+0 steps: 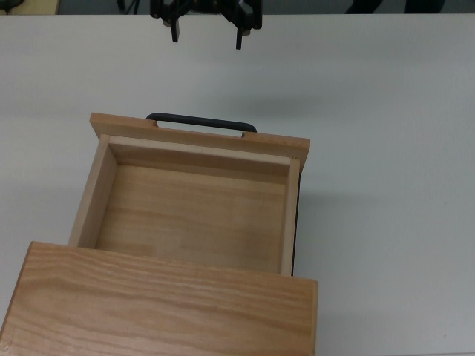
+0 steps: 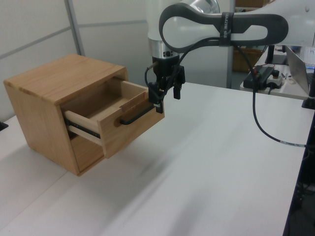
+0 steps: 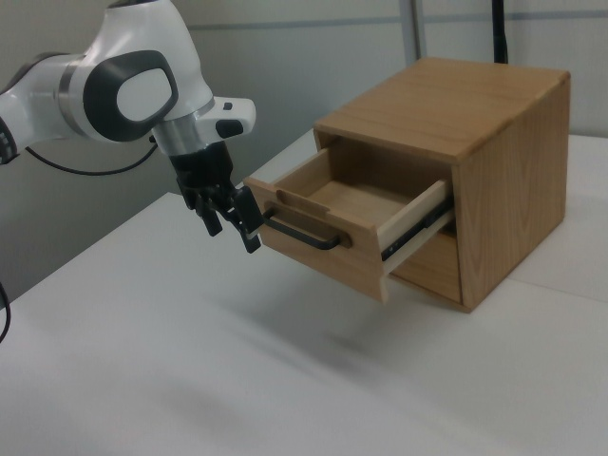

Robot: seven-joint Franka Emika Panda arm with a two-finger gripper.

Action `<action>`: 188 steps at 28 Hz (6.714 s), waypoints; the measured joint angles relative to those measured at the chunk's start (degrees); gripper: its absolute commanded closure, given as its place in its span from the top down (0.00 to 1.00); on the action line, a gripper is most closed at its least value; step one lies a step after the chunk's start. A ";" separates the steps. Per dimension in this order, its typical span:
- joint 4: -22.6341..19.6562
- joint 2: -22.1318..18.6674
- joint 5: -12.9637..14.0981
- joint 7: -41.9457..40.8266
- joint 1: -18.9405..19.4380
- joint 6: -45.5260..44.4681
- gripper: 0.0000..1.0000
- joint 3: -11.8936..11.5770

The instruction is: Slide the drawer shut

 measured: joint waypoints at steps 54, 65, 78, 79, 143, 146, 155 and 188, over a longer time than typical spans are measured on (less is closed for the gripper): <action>3.90 15.49 0.04 -0.07 -3.10 21.47 0.00 0.81; 4.04 16.70 0.04 -3.81 -3.10 34.47 0.00 0.80; 4.04 21.64 -1.20 -4.65 -3.80 53.24 0.00 0.71; 3.99 22.03 -1.30 -4.68 -3.90 54.62 0.00 0.71; 2.17 22.98 -1.55 -7.50 -6.12 69.41 0.00 0.43; 2.67 22.55 -1.55 -7.50 -6.17 64.16 0.00 0.43; 4.73 15.52 -1.55 -10.67 -6.29 30.31 0.00 0.53; 4.98 6.97 -1.51 -11.94 -5.80 -1.92 1.00 0.56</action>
